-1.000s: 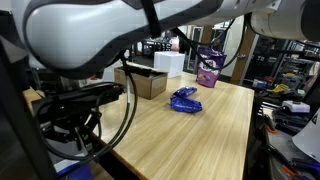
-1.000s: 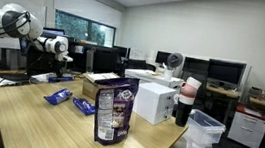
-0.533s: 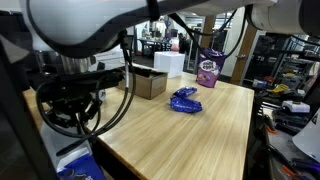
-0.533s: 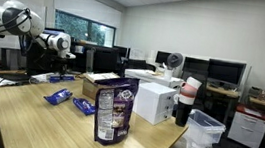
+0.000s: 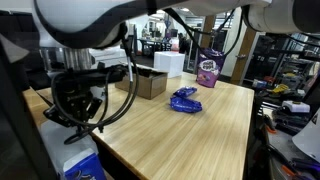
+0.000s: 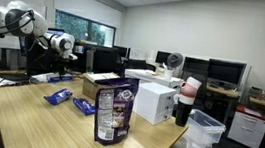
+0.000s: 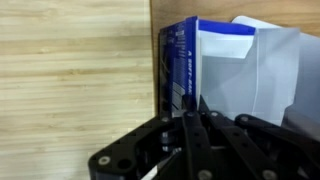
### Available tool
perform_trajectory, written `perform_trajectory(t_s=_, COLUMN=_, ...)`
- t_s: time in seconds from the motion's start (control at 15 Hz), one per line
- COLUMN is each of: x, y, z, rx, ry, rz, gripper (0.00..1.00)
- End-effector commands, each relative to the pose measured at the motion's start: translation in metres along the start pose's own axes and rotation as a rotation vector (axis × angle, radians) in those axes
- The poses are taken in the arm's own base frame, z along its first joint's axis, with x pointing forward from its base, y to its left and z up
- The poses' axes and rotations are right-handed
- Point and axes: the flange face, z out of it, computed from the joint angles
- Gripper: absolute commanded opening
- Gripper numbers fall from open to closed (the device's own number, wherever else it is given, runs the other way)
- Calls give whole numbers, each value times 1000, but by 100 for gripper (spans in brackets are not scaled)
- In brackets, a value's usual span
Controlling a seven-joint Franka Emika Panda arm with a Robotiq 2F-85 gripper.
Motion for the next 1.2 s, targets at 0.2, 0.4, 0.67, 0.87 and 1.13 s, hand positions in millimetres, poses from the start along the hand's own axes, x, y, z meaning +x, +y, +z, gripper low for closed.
perform_trajectory(t_s=0.2, x=25, y=39, z=-3, rx=186, ry=-152, rz=-202, gripper=6)
perform_trajectory(t_s=0.4, x=30, y=55, z=0, rx=253, ry=-235, rz=-259, gripper=6)
perform_trajectory(t_s=0.67, x=30, y=72, z=7, rx=340, ry=-369, rz=-322, gripper=6)
perform_trajectory(t_s=0.87, x=25, y=80, z=13, rx=396, ry=-483, rz=-360, gripper=6)
perform_trajectory(t_s=1.13, x=16, y=88, z=12, rx=467, ry=-637, rz=-374, gripper=6)
